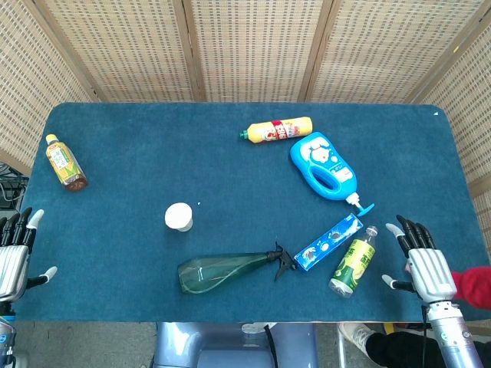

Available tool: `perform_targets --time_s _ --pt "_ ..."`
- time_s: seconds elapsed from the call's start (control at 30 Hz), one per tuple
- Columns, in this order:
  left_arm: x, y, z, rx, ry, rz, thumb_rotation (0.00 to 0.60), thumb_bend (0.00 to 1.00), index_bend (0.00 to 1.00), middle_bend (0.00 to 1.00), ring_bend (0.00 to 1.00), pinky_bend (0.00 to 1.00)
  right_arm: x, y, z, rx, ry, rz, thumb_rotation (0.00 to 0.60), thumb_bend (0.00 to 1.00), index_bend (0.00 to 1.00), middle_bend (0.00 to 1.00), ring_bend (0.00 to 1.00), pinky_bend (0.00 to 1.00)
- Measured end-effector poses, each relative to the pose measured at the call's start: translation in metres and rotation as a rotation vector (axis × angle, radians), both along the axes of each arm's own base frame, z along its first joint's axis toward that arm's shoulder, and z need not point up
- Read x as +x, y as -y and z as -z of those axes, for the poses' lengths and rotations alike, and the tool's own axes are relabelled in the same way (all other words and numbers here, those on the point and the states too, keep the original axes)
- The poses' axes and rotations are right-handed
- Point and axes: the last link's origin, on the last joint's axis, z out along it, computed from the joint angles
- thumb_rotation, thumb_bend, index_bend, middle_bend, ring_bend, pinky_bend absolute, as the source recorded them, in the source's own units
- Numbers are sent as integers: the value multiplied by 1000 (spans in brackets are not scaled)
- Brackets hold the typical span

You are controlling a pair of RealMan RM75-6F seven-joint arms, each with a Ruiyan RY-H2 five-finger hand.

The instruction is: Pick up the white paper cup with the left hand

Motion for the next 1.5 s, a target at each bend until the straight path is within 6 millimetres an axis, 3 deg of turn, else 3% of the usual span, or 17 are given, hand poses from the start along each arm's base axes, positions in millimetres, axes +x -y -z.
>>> perform_targets --time_s 0.7,0.9,1.27,1.5 --pt "1 -3 3 -13 11 7 600 73 0 0 0 0 0 0 0 1 -1 5 600 85 0 0 0 0" --pt "9 -8 7 -33 26 27 600 74 0 0 0 0 0 -1 -1 4 5 4 600 84 0 0 0 0" --pt "48 -53 17 -154 29 116 600 88 11 0 0 0 -2 2 -4 -3 24 22 600 85 0 0 0 0" --pt "80 -93 37 -250 19 149 600 174 156 0 0 0 -3 4 -6 -3 37 29 600 85 0 0 0 0"
